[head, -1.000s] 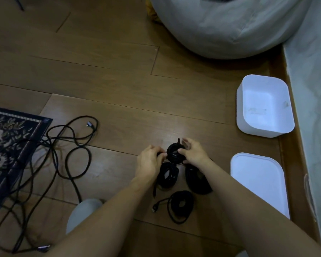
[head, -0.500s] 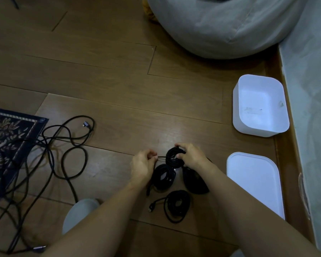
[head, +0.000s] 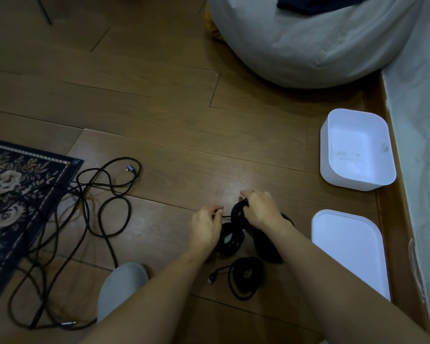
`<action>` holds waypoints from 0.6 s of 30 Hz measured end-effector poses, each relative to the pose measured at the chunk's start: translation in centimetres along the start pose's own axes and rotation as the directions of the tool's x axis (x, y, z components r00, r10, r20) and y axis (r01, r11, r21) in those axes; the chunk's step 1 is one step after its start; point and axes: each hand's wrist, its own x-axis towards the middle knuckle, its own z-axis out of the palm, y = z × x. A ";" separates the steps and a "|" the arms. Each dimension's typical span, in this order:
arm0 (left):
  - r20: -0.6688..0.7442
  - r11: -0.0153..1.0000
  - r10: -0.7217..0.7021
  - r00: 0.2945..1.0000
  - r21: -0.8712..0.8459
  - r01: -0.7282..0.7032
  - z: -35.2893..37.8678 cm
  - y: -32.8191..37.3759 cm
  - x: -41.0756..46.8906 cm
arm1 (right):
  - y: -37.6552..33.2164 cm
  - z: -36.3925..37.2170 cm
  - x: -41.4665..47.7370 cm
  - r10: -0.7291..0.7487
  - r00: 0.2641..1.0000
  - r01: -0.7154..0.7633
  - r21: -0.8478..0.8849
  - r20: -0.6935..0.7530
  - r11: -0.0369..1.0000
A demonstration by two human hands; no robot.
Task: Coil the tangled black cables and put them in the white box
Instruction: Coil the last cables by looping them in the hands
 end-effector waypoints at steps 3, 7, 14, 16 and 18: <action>-0.020 0.998 0.024 1.000 -0.052 -0.025 -1.9 -0.7 0.3 | -2.0 -0.6 -0.2 -0.048 0.999 0.047 -0.068 -0.013 0.997; -0.060 0.996 0.008 0.998 -0.086 -0.013 -4.6 -2.5 0.8 | -4.8 0.4 -0.5 -0.159 0.987 0.160 -0.031 0.018 0.987; -0.252 0.985 -0.139 0.958 0.063 0.159 -12.8 -7.4 0.9 | -10.8 2.7 0.7 -0.202 0.977 0.199 0.042 0.072 0.979; -0.347 0.948 -0.193 0.918 0.176 0.266 -15.6 -9.9 0.5 | -13.5 3.6 1.3 -0.247 0.963 0.244 0.043 0.110 0.969; -0.422 0.892 -0.291 0.859 0.206 0.403 -17.7 -12.0 -0.3 | -16.7 4.7 1.9 -0.308 0.942 0.306 0.037 0.133 0.951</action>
